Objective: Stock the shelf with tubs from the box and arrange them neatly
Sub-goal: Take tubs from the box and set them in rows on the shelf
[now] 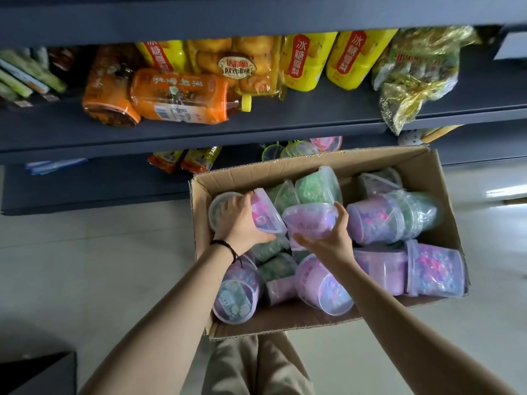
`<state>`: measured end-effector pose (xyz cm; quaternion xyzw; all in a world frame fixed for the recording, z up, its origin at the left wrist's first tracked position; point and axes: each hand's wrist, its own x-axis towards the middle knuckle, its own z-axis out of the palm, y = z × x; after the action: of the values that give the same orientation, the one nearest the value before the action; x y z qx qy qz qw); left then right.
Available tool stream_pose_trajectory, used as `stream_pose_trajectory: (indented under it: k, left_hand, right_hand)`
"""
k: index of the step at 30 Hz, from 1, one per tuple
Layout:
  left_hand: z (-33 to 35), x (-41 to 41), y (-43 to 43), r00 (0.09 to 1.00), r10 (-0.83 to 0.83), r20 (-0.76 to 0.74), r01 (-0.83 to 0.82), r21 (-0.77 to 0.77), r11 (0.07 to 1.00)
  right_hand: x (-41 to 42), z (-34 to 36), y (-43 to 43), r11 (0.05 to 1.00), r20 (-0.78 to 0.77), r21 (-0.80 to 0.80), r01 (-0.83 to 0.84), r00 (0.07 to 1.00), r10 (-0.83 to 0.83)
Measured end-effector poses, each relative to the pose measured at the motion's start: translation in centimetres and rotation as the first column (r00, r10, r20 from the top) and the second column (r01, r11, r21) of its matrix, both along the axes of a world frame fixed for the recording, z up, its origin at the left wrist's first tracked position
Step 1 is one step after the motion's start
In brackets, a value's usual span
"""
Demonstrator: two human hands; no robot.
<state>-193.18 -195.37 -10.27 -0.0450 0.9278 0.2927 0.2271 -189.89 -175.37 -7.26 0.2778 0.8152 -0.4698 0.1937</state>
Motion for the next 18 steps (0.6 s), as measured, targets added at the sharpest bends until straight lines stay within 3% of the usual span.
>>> stream_pose_trajectory:
  k: [8,12,18]
  left_hand:
    - [8.7,0.7,-2.0,0.902,0.393,-0.176,-0.336,0.285,0.898]
    - [14.7,0.2,-3.5,0.836,0.511,-0.198,-0.381,0.461,0.802]
    - [28.4,-0.2,-4.1,0.730,0.609,-0.309,-0.314,0.641,0.701]
  right_hand:
    - [-0.8,7.5,-1.8,0.967,-0.255,-0.250,0.047,0.961,-0.112]
    - [-2.0,13.9,-3.0,0.926,-0.394,-0.377,0.011,0.903,-0.171]
    - [-4.9,26.0,-4.8,0.908,-0.579,-0.395,-0.136,0.804,-0.132]
